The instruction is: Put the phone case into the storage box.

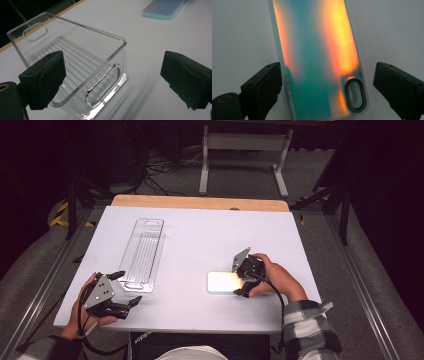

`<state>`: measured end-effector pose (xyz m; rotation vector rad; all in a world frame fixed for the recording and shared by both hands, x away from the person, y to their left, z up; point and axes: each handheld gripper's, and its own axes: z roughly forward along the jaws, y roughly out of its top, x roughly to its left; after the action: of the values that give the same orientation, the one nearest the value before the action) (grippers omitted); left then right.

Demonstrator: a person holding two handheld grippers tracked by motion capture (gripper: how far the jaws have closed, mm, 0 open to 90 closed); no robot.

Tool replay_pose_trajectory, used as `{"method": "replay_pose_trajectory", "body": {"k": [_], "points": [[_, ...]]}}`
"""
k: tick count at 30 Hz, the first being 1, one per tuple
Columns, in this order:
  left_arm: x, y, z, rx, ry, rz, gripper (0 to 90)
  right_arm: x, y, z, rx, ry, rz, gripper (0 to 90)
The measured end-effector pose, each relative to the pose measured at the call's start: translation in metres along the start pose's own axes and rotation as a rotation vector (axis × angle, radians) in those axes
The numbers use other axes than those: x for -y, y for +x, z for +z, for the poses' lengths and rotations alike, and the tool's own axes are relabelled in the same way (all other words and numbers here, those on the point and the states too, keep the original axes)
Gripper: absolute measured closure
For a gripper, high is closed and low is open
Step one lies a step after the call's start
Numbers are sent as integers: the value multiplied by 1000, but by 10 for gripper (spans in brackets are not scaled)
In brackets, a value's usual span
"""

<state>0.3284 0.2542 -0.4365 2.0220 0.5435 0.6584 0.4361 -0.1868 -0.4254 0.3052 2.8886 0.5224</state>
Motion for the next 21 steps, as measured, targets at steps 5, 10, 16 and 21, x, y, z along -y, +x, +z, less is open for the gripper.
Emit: {"method": "replay_pose_trajectory", "body": {"k": [5, 10, 16, 21], "points": [[0, 0, 1, 10, 0, -16, 67, 1, -1, 3, -21, 18, 13, 88], [-1, -1, 2, 6, 0, 0, 67, 1, -1, 7, -34, 33, 1, 85], [-1, -2, 2, 31, -6, -12, 70, 2, -5, 8, -56, 26, -4, 85], [-4, -4, 2, 51, -20, -19, 73, 0, -7, 10, -72, 30, -18, 99]]}}
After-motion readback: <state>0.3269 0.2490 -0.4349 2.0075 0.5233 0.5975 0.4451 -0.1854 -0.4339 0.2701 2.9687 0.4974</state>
